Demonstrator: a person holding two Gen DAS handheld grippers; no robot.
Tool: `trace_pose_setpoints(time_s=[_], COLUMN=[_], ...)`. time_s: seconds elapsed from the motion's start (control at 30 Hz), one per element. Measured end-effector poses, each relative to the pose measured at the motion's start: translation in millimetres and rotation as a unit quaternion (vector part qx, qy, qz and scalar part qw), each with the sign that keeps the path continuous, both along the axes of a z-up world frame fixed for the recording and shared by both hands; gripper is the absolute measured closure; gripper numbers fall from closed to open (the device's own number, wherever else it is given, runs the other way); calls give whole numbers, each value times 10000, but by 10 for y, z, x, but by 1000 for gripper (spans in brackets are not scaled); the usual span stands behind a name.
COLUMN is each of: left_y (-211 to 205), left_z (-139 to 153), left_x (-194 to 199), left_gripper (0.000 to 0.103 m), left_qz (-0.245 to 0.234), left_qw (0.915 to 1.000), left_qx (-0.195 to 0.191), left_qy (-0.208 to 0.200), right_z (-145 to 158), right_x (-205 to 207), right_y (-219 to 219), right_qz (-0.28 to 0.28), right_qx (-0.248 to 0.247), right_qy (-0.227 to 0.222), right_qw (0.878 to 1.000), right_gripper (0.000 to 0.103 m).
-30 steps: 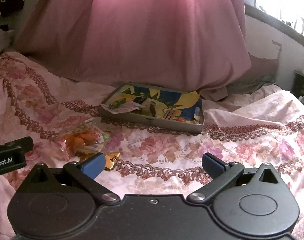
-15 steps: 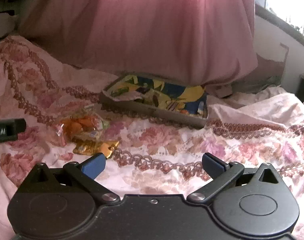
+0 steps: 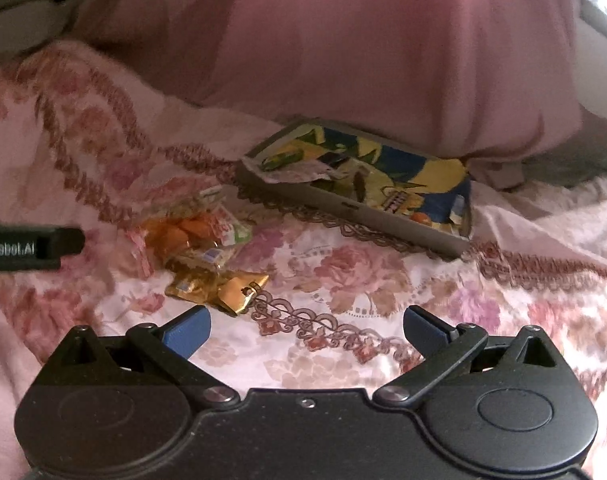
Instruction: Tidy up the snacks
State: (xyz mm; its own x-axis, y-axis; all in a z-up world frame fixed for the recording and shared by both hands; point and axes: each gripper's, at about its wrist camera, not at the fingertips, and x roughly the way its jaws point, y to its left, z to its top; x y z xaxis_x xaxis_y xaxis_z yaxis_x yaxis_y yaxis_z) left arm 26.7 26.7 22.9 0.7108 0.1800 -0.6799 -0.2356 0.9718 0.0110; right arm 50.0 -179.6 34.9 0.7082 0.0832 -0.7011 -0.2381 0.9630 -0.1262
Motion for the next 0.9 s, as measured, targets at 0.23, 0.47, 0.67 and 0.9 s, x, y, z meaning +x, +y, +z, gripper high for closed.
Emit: trace_pose_setpoints(time_s=[0.23,0.47,0.67,0.9], left_y=[-54,-58,-27,-18], left_z=[-58,-184,-176,-151], left_x=[311,586,802,1075], left_gripper=[0,0,0,0], left_qz=[-237,-350,-491,-638], left_qw=[9993,9977,9960,9936], left_qx=[184,449,610,812], left_qy=[203,372,422,463], right_z=[-89,-193,-258,-263], right_x=[322,555,633,751], right_y=[19,32,16,9], right_qz=[258,215,225,205], right_qx=[-43,95,79,89], right_qy=[-17,69,148,117], right_qw=[9997,9997,9996,9997], right_gripper=[1,1,1,1])
